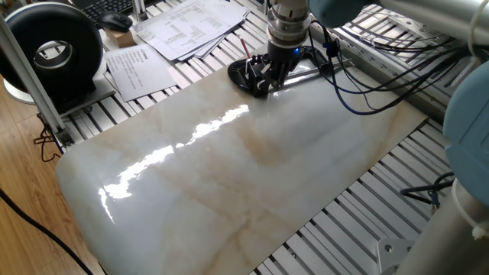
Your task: Sharpen the pencil with a pencil sharpener
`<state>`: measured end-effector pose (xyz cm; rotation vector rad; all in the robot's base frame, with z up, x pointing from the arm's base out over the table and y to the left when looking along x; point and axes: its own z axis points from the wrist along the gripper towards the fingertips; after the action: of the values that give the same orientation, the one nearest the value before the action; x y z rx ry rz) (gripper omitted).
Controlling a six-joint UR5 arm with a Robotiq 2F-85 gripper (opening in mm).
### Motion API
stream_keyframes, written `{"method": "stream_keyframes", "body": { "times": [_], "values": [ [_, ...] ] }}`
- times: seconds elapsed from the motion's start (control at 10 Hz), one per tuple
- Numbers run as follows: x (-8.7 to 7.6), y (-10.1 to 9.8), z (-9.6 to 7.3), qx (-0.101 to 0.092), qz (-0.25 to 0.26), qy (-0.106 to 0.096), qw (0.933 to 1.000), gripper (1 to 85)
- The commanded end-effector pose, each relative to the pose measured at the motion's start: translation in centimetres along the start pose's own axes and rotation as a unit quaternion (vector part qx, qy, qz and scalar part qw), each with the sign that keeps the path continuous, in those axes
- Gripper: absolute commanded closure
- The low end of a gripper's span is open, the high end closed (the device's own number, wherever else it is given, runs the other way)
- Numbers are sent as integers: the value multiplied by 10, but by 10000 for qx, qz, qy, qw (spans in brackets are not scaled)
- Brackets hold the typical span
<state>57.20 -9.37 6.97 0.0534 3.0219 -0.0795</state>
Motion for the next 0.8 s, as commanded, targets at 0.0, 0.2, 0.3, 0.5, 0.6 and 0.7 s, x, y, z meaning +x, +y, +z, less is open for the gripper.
{"method": "stream_keyframes", "body": {
  "times": [0.0,0.2,0.3,0.5,0.6,0.7],
  "values": [
    [-4,3,-4,-3,6,11,10000,840],
    [-5,6,-7,21,4,41,10000,840],
    [-6,8,-9,30,18,71,10000,840],
    [-10,16,-11,86,44,129,9999,840],
    [-14,25,-11,55,63,115,9999,840],
    [-18,34,-9,56,93,122,9999,840]
  ]
}}
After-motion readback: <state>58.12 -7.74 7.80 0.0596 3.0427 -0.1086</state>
